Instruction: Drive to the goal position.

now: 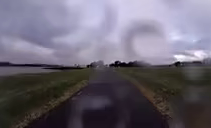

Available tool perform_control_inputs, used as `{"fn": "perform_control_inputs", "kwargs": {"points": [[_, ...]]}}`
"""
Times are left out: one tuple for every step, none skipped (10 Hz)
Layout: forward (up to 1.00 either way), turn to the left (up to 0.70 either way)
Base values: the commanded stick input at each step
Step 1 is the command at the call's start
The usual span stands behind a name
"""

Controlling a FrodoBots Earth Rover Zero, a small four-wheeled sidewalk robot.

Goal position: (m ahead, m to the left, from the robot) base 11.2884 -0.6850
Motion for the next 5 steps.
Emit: {"fn": "perform_control_inputs", "kwargs": {"points": [[0.70, -0.14], [0.70, -0.14], [0.70, -0.14], [0.70, -0.14], [0.70, -0.14]]}}
